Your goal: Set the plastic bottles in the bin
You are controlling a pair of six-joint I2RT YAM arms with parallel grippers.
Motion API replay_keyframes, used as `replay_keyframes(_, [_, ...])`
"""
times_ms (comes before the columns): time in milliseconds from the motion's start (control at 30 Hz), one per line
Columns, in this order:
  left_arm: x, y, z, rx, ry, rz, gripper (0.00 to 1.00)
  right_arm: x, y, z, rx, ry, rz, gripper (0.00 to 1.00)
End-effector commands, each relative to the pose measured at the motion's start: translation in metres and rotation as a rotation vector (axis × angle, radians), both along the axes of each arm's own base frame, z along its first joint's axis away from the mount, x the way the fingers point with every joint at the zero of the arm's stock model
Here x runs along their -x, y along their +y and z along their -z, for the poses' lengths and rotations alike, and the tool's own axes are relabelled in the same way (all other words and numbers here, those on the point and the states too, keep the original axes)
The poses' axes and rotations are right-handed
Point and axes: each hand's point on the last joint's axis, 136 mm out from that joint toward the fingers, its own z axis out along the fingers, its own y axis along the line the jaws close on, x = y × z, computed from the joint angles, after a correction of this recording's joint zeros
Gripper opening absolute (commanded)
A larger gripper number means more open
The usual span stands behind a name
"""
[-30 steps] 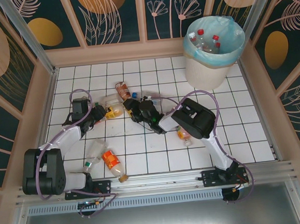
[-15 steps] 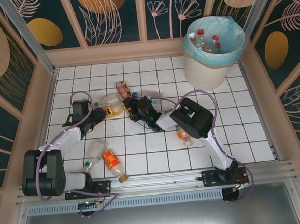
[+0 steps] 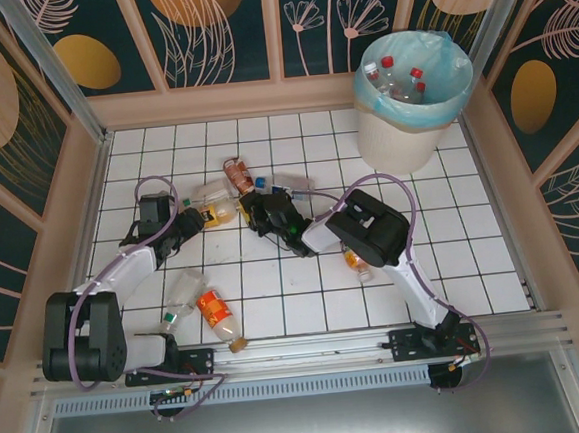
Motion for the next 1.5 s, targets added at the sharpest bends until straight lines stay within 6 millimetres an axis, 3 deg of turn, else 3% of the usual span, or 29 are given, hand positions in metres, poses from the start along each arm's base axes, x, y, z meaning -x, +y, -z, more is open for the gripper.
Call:
replay_keyframes(0, [0.009, 0.005, -0.001, -0.009, 0.013, -0.009, 0.53, 0.013, -0.009, 0.037, 0.066, 0.068, -0.002, 0.33])
replay_keyframes(167, [0.008, 0.004, -0.027, 0.002, -0.040, -0.011, 0.54, 0.014, -0.018, 0.020, 0.077, 0.007, 0.004, 0.27])
replay_keyframes(267, [0.007, 0.005, -0.054, 0.006, -0.099, -0.016, 0.55, 0.014, -0.018, -0.003, 0.090, -0.066, -0.007, 0.24])
replay_keyframes(533, [0.007, 0.021, -0.144, -0.073, -0.294, -0.060, 0.57, 0.010, -0.027, -0.086, 0.153, -0.322, 0.008, 0.22])
replay_keyframes(800, [0.013, 0.032, -0.221, -0.155, -0.458, -0.072, 0.59, 0.012, -0.042, -0.170, 0.287, -0.618, 0.049, 0.21])
replay_keyframes(900, [0.013, 0.025, -0.231, -0.160, -0.508, -0.019, 0.64, 0.018, -0.071, -0.211, 0.404, -0.762, 0.127, 0.21])
replay_keyframes(1167, [0.004, -0.010, -0.219, 0.001, -0.511, 0.114, 0.63, 0.042, -0.150, -0.324, 0.813, -1.104, 0.280, 0.19])
replay_keyframes(1300, [-0.006, -0.039, -0.220, 0.155, -0.492, 0.195, 0.61, 0.039, -0.209, -0.375, 0.999, -1.168, 0.369, 0.16])
replay_keyframes(1433, [-0.010, -0.085, -0.232, 0.179, -0.510, 0.282, 0.61, 0.025, -0.277, -0.432, 1.247, -1.155, 0.481, 0.15])
replay_keyframes(1467, [-0.011, -0.096, -0.248, 0.188, -0.540, 0.304, 0.61, 0.022, -0.292, -0.444, 1.309, -1.139, 0.511, 0.15])
